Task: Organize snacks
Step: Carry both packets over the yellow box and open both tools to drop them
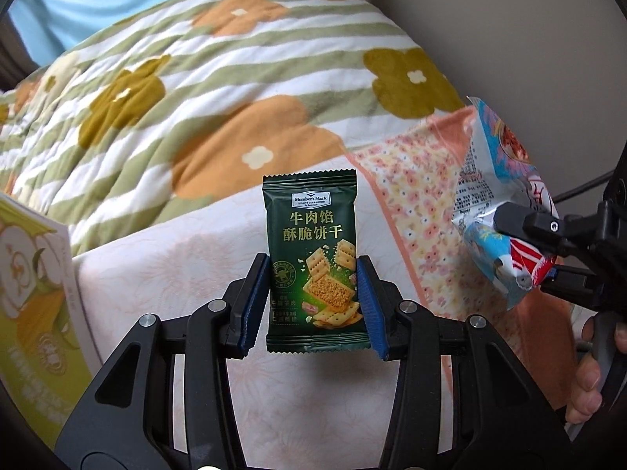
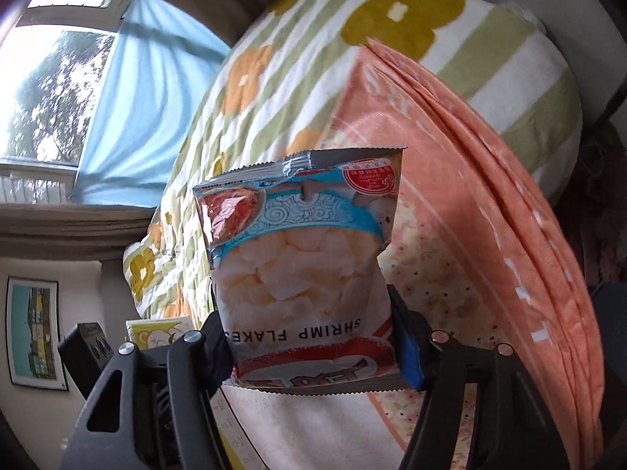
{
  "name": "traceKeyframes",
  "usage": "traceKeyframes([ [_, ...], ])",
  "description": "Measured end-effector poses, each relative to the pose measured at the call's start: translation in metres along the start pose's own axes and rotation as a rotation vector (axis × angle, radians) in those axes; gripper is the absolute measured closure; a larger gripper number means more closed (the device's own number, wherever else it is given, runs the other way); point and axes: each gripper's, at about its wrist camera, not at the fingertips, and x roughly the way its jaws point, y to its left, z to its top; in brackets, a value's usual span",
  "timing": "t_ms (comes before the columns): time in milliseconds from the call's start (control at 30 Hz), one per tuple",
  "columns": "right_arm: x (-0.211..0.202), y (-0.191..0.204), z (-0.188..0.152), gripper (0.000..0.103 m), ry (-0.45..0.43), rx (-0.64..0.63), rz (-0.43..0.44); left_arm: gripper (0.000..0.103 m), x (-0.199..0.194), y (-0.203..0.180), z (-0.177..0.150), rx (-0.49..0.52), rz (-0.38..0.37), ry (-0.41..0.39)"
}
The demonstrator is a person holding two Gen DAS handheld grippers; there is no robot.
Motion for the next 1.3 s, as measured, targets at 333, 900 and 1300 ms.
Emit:
traceKeyframes([
  [333, -0.049, 0.084, -0.010, 0.042, -0.030, -0.326, 0.041, 0.063, -0.113, 0.011, 0.007, -0.107, 0.022, -0.192],
  [900, 0.004, 0.275, -0.126, 0.042, 0.075, -0.765, 0.221, 0.063, -0.251, 0.160, -0.055, -0.278, 0.187, -0.377],
  [1300, 0.065, 0.337, -0.196, 0.042, 0.043, -0.706, 0.143, 0.063, -0.226, 0.297, -0.092, -0.255, 0.175, -0.221],
])
